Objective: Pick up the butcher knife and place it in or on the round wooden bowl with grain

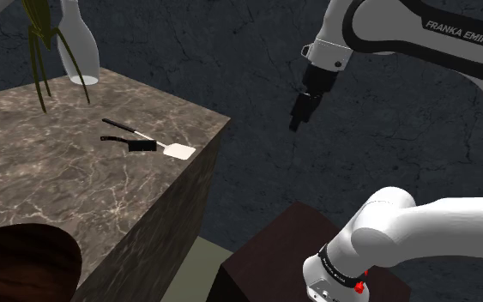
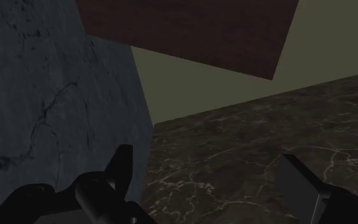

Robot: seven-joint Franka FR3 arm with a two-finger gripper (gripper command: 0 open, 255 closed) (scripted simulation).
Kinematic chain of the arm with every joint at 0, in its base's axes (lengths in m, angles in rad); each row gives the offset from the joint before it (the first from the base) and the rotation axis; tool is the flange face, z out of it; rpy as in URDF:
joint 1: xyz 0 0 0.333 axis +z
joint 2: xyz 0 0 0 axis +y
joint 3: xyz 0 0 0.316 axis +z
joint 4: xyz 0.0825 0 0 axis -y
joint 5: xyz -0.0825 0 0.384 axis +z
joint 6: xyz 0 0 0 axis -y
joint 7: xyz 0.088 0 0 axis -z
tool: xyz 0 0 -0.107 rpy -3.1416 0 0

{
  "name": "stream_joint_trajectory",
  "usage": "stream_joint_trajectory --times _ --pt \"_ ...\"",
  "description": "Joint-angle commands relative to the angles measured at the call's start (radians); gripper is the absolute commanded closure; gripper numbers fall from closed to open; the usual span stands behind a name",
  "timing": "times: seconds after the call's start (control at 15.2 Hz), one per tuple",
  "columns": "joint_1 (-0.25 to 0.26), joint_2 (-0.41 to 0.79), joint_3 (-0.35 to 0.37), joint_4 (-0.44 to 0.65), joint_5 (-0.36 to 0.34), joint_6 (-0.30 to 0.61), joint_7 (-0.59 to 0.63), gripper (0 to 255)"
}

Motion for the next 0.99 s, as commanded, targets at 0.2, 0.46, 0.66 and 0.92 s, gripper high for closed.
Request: stream_joint_trajectory --times 0.2,0.46,0.66,0.92 --pt "0.033 0.091 0.019 0.034 0.010 0.070 -0.037 0" --pt "0.074 0.212 0.047 0.093 0.019 0.151 -0.085 0" --pt "0.102 0.302 0.070 0.145 0.024 0.202 -0.120 0" --pt "0.138 0.420 0.102 0.226 0.023 0.259 -0.162 0"
